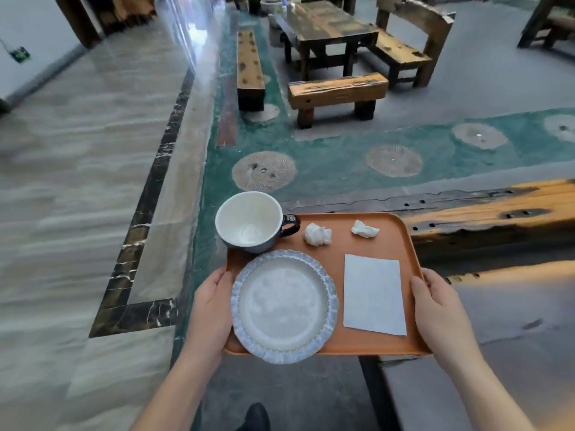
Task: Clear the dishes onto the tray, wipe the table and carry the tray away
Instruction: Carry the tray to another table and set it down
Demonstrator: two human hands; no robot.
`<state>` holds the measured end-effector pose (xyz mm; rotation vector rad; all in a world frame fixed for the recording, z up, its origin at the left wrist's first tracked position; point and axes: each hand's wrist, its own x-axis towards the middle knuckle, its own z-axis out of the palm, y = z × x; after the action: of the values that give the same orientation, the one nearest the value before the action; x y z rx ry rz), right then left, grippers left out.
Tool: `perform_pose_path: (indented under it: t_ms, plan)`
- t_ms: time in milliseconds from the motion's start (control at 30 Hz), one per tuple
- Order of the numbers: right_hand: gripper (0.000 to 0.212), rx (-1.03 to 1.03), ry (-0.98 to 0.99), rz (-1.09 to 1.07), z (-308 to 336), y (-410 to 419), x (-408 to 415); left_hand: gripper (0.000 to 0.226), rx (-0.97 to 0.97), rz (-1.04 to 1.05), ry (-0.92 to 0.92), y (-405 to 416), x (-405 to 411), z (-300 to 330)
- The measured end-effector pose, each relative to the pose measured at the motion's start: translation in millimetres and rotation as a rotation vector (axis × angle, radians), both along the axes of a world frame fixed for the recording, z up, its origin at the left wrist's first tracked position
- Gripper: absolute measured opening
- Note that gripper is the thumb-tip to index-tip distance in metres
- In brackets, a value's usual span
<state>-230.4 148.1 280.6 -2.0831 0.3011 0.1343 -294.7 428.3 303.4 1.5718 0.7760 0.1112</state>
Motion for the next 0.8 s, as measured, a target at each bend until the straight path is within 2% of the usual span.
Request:
perform_pose_path:
  t_ms: [433,700,800]
  plan:
    - [0.029,-0.042,0.041,0.101,-9,198,66,0.035,-0.064,0.134,-0.032,186,25,-4]
    - [0.032,-0.05,0.006,0.164,-10,264,137,0.051,-0.07,0.17,-0.024,248,80,-6]
    - [0.033,-0.037,-0.004,0.16,-13,281,180,0.041,-0.062,0.154,-0.027,269,123,-10]
